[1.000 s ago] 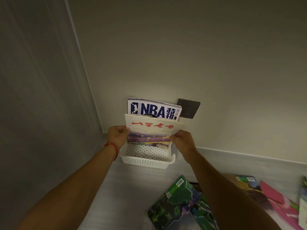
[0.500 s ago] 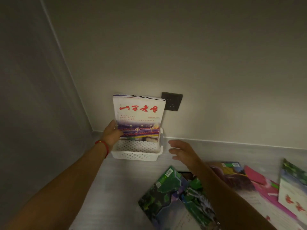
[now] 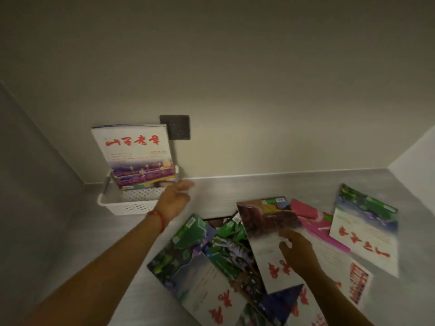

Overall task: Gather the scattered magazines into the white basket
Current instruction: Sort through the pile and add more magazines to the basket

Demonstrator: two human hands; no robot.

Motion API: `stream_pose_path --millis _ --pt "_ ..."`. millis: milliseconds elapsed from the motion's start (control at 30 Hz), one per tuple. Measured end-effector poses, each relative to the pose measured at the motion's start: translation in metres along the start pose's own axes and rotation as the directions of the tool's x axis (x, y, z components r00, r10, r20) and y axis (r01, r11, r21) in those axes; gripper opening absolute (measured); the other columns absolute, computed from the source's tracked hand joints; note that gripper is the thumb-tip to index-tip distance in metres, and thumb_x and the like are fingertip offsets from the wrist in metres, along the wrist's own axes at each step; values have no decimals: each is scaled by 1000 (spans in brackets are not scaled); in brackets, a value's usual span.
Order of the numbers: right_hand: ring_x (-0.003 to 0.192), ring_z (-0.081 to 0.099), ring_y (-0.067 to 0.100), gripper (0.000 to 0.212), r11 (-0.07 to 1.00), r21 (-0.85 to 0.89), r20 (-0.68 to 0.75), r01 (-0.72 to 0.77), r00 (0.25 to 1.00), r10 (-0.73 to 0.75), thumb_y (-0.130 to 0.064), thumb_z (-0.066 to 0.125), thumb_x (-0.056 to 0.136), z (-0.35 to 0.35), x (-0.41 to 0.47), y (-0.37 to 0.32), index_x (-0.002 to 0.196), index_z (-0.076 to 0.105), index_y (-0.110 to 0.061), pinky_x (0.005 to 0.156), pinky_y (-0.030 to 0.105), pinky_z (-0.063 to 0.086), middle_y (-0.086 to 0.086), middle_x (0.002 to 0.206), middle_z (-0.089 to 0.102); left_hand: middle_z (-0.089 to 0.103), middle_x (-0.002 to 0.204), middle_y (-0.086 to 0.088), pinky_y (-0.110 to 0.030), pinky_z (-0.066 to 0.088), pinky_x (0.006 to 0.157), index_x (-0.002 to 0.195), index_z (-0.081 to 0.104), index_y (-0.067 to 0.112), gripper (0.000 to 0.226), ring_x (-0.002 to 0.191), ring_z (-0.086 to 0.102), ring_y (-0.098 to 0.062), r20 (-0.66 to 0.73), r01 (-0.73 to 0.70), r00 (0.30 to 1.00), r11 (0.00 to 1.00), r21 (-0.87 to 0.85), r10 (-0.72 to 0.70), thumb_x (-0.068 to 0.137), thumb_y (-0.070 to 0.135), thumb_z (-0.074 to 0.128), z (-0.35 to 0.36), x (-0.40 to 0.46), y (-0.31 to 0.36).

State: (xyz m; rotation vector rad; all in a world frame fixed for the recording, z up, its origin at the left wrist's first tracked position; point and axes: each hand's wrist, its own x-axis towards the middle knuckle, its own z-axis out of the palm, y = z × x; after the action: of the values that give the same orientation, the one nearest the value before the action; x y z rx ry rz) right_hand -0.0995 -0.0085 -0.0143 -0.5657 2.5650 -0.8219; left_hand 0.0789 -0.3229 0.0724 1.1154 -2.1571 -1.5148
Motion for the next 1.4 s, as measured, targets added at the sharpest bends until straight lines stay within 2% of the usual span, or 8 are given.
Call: stream_pose_path --millis 167,267,467,700,933,1100,1267,1400 --pt "121 53 32 52 951 -210 -3 -225 973 230 -40 58 90 -33 -1 56 135 48 -15 103 49 46 12 134 52 73 73 11 -14 51 69 84 75 2 31 64 66 1 121 12 992 988 153 -31 85 -13 48 118 -65 -16" --pt "129 43 35 65 906 -308 42 -291 947 318 -55 56 86 -31 -3 64 135 40 -15 107 53 39 14 138 44 67 115 12 -3 41 79 122 67 20 39 89 59 19 235 20 967 953 302 -95 87 4 59 160 -97 -22" --pt "136 35 37 88 911 -266 99 -314 931 350 -58 71 76 -36 5 70 139 32 -11 110 51 33 17 145 35 49 146 -7 -24 36 110 138 53 15 49 135 46 -22 364 -15 919 911 413 -150 90 3 56 190 -128 -18" --pt "92 70 25 26 832 531 205 -159 977 56 -18 61 95 -77 -5 83 116 48 -26 67 46 63 9 110 67 66 124 -12 -24 51 95 118 68 13 38 117 56 -27 246 -60 969 937 344 -28 93 -7 47 180 -135 -3" --pt "72 71 6 19 859 286 4 425 896 -445 -15 59 96 -191 1 43 104 60 -32 56 21 57 -4 91 70 60 128 1 -19 38 107 126 60 24 49 120 53 -15 17 -518 828 754 404 560 83 1 60 185 -119 84" --pt "72 72 7 11 753 217 258 622 707 -658 -11 62 94 -262 2 -17 101 69 -15 59 14 53 -3 89 74 35 155 -6 -45 25 118 150 27 29 71 142 28 -28 293 -589 733 356 726 614 88 54 51 194 -104 143" --pt "76 72 8 14 759 156 350 632 683 -641 -20 68 91 -264 8 -47 104 71 -18 63 18 56 -5 95 74 70 115 -8 -41 51 87 125 58 24 29 105 63 -29 453 -554 820 686 472 351 99 33 49 197 -103 142" --pt "81 72 6 15 796 185 5 577 809 -587 -31 64 93 -251 19 -24 106 69 -24 69 23 56 -8 97 74 73 100 1 -27 53 80 110 65 23 17 94 67 -18 246 -457 886 830 321 393 98 25 53 183 -112 118"
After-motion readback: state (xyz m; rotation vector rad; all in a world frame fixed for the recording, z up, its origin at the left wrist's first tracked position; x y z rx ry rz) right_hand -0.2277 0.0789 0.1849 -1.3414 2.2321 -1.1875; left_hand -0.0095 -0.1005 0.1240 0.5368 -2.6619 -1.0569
